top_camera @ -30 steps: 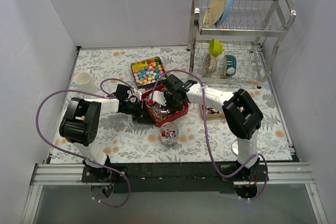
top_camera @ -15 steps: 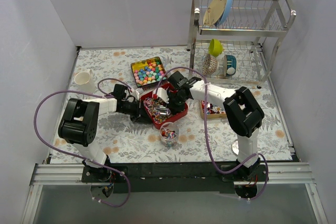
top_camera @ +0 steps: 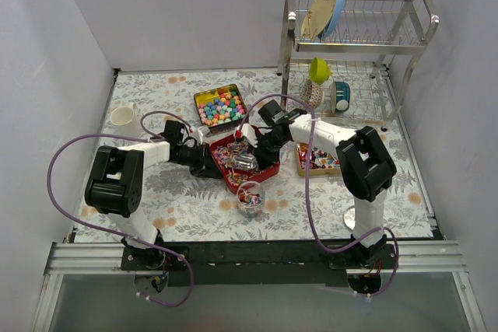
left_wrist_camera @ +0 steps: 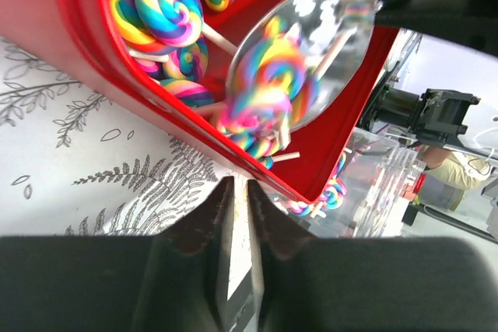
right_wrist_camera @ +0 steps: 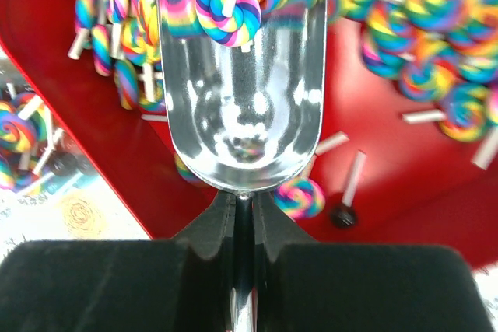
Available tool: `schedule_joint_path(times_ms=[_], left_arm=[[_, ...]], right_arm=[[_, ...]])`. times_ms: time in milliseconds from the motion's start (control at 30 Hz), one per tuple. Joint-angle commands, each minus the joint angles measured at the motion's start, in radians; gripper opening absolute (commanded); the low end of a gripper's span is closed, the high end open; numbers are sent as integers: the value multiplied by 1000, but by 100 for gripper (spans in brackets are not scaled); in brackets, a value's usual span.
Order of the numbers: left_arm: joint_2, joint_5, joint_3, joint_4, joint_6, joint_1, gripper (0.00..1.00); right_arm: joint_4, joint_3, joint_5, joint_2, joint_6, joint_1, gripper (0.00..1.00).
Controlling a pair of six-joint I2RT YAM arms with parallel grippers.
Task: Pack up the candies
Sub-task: Scoop the fake candies from the storage box, then place the fake candies in the packing bottle.
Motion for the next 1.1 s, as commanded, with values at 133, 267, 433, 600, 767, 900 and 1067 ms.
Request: schedule_joint_path(times_ms=[133, 267, 433, 600, 767, 900, 1067], left_arm=[[-78, 14, 55, -120, 110, 56, 22], [-101, 16, 50, -131, 142, 79, 30], [-138, 20, 52, -142, 160, 99, 36], [-178, 8, 44, -140, 180, 117, 42], [-208, -18, 45, -123, 183, 134, 45], [-231, -46, 47, -105, 165, 145, 50], [-260, -113, 30, -73, 104, 150, 53]], right_arm=[[34, 17, -28, -130, 11, -61, 1], [49, -24, -31, -173, 11, -86, 1], [-12, -3, -17, -264, -59, -100, 1], [-213, 3, -8, -373, -199, -100, 1], [-379, -28, 53, -460, -351, -98, 1], [-478, -25, 147, -528, -421, -72, 1], [-557, -3, 295, -557, -432, 23, 1]])
